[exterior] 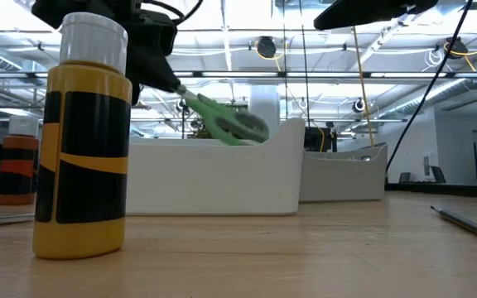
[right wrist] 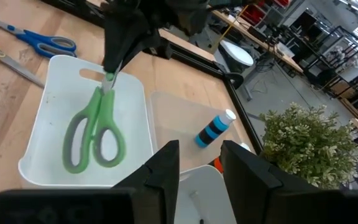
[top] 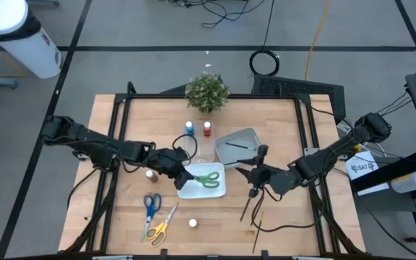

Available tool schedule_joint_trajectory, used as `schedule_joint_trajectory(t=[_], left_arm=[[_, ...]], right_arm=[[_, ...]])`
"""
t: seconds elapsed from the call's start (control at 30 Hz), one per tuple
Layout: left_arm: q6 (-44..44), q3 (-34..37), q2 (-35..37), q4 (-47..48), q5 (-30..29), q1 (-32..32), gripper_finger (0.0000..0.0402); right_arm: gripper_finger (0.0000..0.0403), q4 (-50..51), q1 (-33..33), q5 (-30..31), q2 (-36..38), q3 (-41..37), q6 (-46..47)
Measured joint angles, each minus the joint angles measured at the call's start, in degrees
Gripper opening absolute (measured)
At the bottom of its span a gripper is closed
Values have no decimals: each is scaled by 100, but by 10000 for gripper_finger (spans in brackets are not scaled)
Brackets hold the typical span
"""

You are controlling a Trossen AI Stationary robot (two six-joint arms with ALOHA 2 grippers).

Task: Pick & Place Paint Supplies
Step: Put the green scissors into the white bin

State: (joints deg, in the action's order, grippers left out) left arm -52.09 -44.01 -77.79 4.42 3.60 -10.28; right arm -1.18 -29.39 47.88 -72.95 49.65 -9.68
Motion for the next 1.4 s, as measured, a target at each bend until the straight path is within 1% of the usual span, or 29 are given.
schedule_joint_trajectory(t=[0.07, 0.3, 0.8, 0.9, 1.03, 1.2, 1.27, 1.4], left_arm=[[-97, 0, -138, -27, 163, 4, 8], [-185, 0, -551, -194, 407, 62, 17], [209, 0, -561, -472, 339, 162, 24], [279, 0, -561, -469, 337, 164, 48], [290, 0, -561, -469, 237, 164, 105], [374, 0, -561, -469, 291, 244, 173], [421, 0, -558, -469, 501, 332, 193], [336, 0, -557, -469, 1145, 569, 221]], right_arm=[[104, 26, 2, 2, 0, 0, 1], [104, 38, 2, 0, -2, 0, 1], [105, 78, 2, 0, -2, -2, 3], [104, 78, 2, 0, -2, -2, 4], [105, 80, 2, 0, -2, -2, 5], [105, 80, 2, 0, -2, -2, 5], [104, 78, 2, 0, -2, -2, 5], [104, 78, 2, 0, -2, -2, 5]])
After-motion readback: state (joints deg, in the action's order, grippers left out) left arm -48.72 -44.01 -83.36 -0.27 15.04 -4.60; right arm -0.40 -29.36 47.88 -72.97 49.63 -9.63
